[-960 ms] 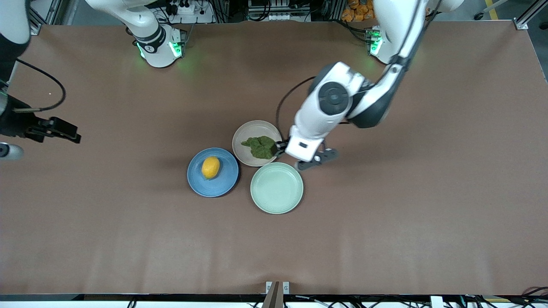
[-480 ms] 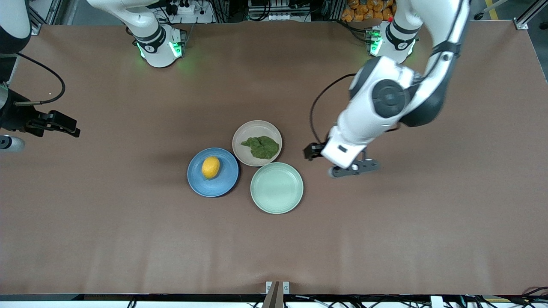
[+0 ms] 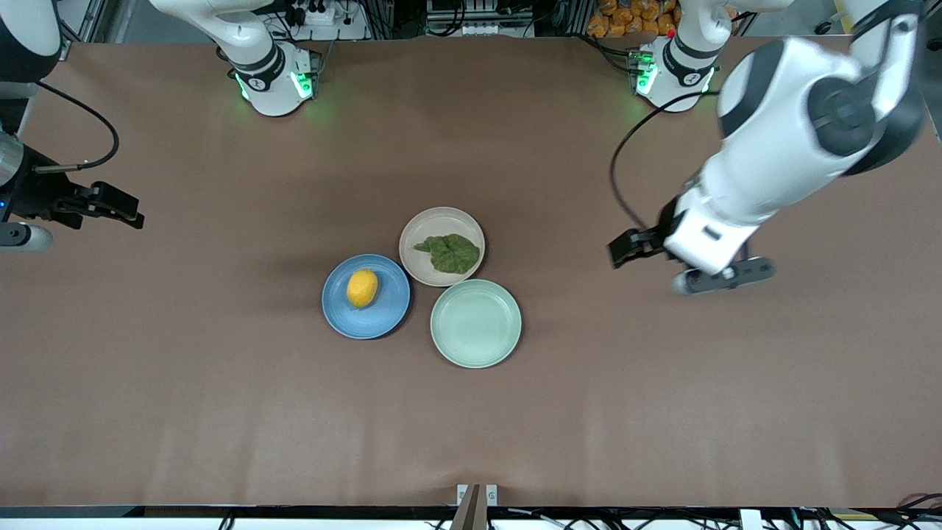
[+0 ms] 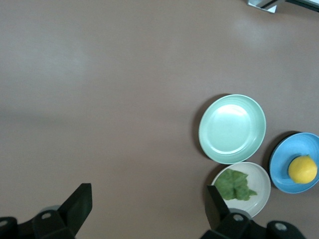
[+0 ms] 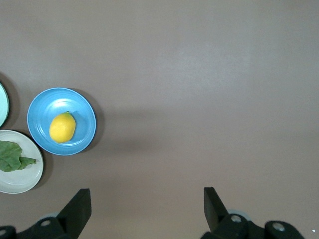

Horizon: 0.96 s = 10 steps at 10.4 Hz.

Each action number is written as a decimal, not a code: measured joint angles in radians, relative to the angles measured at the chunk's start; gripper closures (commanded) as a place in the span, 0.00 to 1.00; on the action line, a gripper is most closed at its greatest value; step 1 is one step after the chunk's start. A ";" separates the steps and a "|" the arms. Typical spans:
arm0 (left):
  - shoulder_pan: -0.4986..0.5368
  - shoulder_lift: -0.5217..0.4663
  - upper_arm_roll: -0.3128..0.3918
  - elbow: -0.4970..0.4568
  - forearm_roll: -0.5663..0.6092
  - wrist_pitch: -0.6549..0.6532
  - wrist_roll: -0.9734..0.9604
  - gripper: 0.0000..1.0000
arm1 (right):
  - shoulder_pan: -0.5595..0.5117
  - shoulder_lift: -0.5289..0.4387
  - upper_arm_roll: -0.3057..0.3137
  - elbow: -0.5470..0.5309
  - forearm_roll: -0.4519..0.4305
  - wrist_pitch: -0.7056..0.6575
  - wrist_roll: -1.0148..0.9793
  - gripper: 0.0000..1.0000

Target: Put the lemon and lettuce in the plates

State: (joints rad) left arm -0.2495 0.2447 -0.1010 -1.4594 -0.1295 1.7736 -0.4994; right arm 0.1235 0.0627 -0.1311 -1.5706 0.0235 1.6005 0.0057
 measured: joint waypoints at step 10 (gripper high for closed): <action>0.122 -0.100 0.007 0.029 0.135 -0.168 0.250 0.00 | -0.008 -0.005 0.014 0.045 -0.009 -0.008 0.000 0.00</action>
State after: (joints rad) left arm -0.1279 0.1447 -0.0936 -1.4307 0.0058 1.6057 -0.2491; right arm 0.1154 0.0576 -0.1175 -1.5258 0.0145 1.5928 0.0061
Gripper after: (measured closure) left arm 0.000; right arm 0.000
